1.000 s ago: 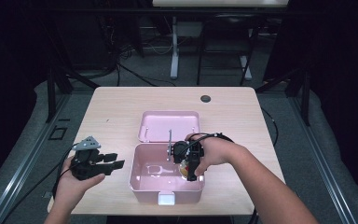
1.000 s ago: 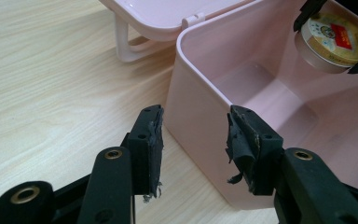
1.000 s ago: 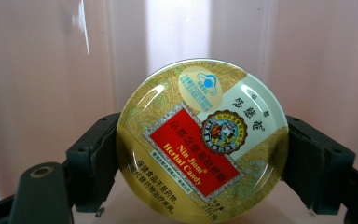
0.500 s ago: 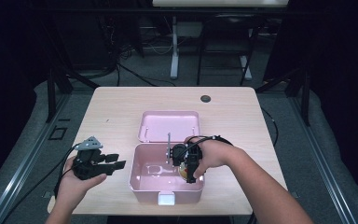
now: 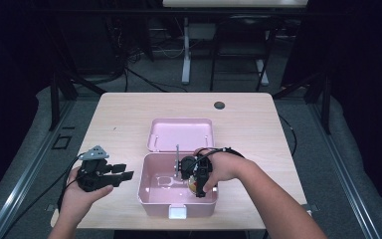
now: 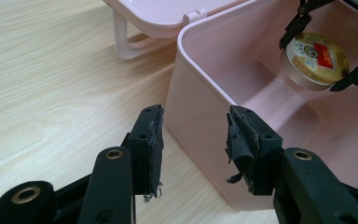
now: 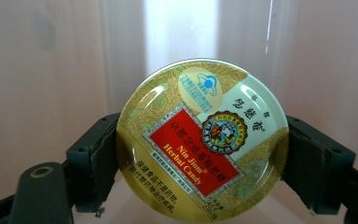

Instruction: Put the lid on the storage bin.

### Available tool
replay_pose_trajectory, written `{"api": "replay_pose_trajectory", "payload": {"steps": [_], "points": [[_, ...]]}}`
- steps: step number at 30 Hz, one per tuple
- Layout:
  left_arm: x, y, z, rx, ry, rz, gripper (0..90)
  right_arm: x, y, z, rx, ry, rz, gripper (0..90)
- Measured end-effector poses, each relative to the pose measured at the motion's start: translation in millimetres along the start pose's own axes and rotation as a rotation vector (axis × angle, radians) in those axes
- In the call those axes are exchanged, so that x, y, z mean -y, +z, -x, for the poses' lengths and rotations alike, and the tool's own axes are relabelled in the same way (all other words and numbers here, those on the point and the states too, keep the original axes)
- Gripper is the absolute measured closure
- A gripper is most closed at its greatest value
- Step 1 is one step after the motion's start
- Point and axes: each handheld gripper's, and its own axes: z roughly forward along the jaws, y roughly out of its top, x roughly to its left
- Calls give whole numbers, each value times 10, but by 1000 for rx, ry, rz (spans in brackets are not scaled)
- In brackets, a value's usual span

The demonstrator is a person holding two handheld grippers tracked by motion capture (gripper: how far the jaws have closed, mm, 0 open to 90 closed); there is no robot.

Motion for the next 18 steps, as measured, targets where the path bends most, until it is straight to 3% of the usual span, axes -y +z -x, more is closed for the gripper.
{"api": "replay_pose_trajectory", "payload": {"steps": [18], "points": [[9,34,4,-2,4,-7,551,-5,91,9,16,-19,-37,197]]}}
